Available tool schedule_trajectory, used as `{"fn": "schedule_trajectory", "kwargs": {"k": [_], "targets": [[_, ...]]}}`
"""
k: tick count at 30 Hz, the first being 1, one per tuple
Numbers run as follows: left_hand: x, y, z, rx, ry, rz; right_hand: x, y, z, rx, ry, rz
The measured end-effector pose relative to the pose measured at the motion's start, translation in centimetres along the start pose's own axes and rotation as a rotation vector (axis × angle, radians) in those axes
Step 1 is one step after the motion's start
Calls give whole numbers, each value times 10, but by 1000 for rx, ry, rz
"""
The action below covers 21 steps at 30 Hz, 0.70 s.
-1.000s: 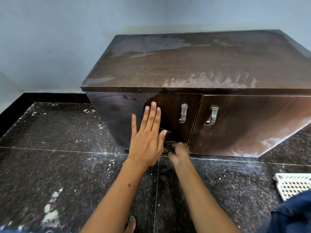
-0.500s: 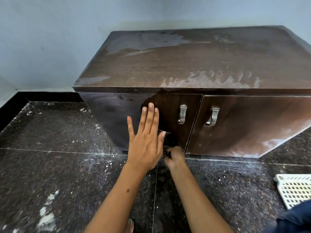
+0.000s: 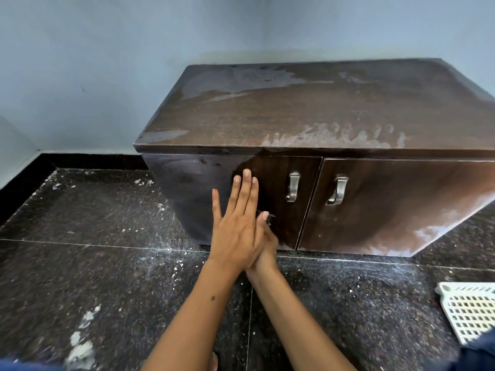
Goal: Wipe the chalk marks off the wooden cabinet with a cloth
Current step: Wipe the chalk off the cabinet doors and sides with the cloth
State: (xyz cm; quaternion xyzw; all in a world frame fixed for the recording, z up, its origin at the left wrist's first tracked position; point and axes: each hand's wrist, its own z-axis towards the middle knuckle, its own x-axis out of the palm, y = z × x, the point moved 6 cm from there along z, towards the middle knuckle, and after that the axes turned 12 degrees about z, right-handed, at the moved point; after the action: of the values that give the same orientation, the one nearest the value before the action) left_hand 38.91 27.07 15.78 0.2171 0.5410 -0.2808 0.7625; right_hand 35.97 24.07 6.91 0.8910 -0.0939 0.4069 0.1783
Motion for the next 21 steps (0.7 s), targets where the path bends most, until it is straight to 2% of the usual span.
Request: {"fn": "schedule_trajectory", "kwargs": {"k": [3, 8, 11, 13, 18, 21], "targets": [[-10, 2, -3, 20, 7, -92, 0, 23, -9, -71, -114, -112], [-42, 14, -12, -107, -56, -215, 4, 25, -36, 142, -45, -96], [-59, 25, -24, -194, -59, -251, 8, 21, -57, 96, -28, -246], [-69, 30, -33, -242, -44, -252, 17, 30, -67, -137, -10, -396], [-93, 44, -23, -229, 59, -124, 82, 70, -121, -989, 301, -901], [-110, 65, -11, -197, 90, 11, 100, 79, -127, -1393, 364, -1084]]}}
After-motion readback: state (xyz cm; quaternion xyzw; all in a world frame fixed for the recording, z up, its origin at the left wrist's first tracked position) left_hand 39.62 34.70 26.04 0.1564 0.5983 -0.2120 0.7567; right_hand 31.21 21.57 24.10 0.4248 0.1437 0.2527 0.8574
